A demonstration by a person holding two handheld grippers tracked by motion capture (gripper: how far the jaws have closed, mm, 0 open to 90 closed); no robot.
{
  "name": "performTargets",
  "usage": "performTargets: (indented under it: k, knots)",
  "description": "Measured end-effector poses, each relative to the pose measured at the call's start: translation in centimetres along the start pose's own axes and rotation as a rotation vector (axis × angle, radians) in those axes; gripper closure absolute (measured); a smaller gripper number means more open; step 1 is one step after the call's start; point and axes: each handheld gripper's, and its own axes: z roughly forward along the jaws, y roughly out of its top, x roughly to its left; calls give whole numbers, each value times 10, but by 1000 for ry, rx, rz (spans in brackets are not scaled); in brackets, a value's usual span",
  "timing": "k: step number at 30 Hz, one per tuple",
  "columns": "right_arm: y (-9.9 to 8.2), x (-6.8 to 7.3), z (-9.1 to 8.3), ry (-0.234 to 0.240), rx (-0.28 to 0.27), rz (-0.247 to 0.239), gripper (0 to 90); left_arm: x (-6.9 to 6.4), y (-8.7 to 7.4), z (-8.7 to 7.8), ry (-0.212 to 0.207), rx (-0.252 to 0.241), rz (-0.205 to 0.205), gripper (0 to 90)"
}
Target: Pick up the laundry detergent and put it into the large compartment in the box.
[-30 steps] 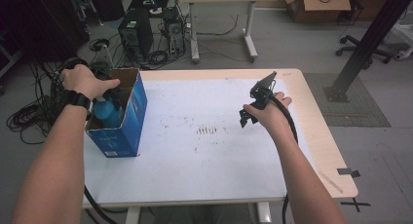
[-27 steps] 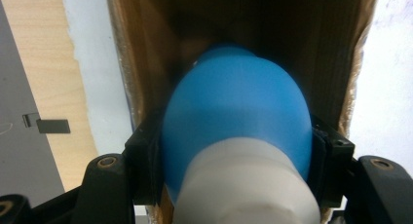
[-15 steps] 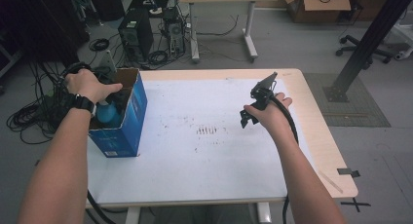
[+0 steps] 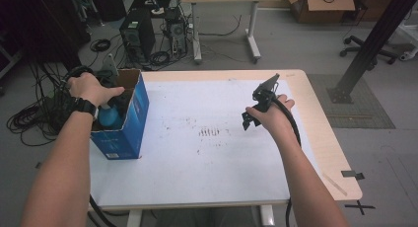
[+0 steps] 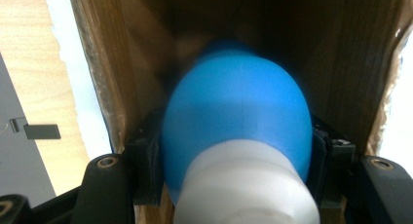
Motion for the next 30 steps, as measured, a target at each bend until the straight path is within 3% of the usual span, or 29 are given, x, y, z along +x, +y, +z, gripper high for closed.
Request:
performTargets:
  k: [21, 30]
  knots:
    - [-4, -4, 0, 7, 2, 9, 76, 0, 1, 3, -16, -22, 5, 367]
    - [-6, -6, -1, 9, -3, 10, 76, -1, 0, 2, -16, -22, -3, 312]
